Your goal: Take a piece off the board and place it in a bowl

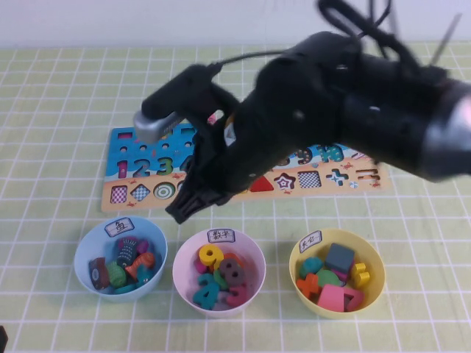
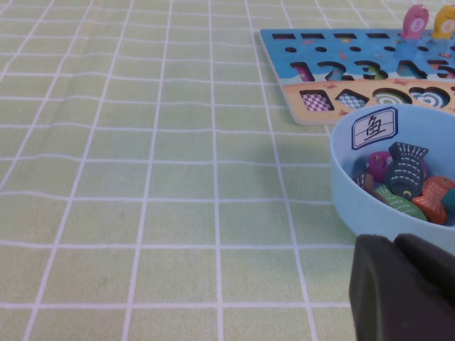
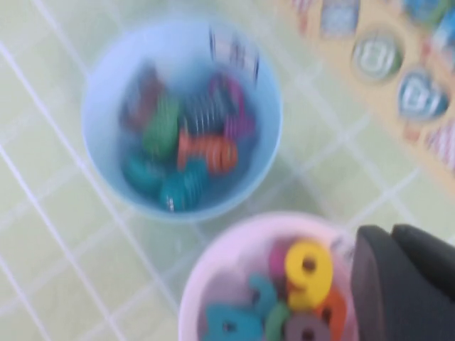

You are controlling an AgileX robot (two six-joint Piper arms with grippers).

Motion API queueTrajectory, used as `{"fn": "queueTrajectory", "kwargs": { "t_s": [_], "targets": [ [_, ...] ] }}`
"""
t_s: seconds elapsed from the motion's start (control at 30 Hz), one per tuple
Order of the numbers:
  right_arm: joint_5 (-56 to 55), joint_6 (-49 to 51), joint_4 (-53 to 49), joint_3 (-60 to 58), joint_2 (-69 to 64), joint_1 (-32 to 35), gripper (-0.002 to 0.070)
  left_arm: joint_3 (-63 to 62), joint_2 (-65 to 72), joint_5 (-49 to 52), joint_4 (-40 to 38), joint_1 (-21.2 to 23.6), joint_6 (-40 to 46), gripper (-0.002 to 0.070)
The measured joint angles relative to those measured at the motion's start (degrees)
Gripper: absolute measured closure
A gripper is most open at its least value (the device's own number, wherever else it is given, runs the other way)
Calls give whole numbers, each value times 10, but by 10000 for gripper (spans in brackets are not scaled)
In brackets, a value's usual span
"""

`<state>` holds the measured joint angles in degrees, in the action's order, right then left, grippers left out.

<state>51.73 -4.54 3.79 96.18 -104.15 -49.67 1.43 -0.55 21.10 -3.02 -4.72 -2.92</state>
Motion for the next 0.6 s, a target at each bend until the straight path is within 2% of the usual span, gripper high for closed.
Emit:
{"fn": "queueTrajectory", "kwargs": {
  "t_s": [0.3, 0.6],
  "targets": [
    [-220, -26, 5, -206, 142, 0, 691, 0, 0, 0, 0, 0, 0, 680],
    [-263, -31, -24, -331, 287, 0, 691, 0, 0, 0, 0, 0, 0, 680]
  ]
}}
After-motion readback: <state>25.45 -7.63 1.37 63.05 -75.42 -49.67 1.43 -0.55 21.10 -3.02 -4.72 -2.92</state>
